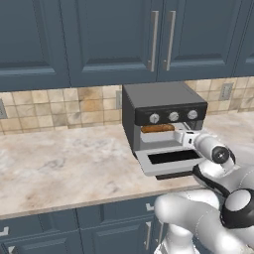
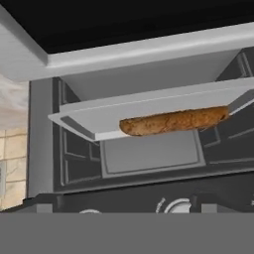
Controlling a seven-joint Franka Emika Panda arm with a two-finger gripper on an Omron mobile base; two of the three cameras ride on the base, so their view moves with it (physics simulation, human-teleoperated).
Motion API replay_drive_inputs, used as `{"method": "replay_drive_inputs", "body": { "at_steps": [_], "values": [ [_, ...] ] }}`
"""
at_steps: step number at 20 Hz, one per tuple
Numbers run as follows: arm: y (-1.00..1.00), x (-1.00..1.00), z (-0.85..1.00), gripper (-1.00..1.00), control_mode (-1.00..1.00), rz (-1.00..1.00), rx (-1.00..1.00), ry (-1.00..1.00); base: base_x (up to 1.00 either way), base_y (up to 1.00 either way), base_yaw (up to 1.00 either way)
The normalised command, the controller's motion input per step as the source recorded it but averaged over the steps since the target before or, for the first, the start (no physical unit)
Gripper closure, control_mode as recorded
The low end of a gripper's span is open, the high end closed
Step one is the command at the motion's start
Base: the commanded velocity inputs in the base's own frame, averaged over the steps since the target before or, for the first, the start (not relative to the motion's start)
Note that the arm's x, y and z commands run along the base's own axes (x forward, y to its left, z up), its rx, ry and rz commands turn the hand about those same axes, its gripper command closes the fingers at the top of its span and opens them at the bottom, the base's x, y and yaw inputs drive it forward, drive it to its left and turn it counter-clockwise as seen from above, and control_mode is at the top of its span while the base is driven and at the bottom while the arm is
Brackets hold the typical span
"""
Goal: Pull the toaster oven rack outwards. Pick up the baguette from the plate and place it on the toaster oven rack. Close the toaster oven door fully and set the temperature to the lowest setting.
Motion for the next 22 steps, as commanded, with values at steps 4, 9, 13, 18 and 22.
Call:
{"method": "replay_drive_inputs", "body": {
  "at_steps": [4, 9, 13, 18, 22],
  "values": [
    [-0.63, -0.27, 0.55, -1.00, -1.00, 0.00, -0.07, 0.12, 0.00, 0.00, 0.00],
    [-0.73, -0.32, 0.52, -1.00, -1.00, 0.00, -0.12, 0.20, 0.00, 0.00, 0.00],
    [-0.72, -0.28, 0.61, -1.00, -1.00, 0.00, -0.10, 0.30, 0.00, 0.00, 0.00],
    [-0.71, -0.15, 0.80, -1.00, -1.00, -0.01, 0.04, 0.10, 0.00, 0.00, 0.00],
    [-0.65, 0.00, 0.72, -1.00, -1.00, -0.10, 0.28, -0.11, 0.00, 0.00, 0.00]
  ]
}}
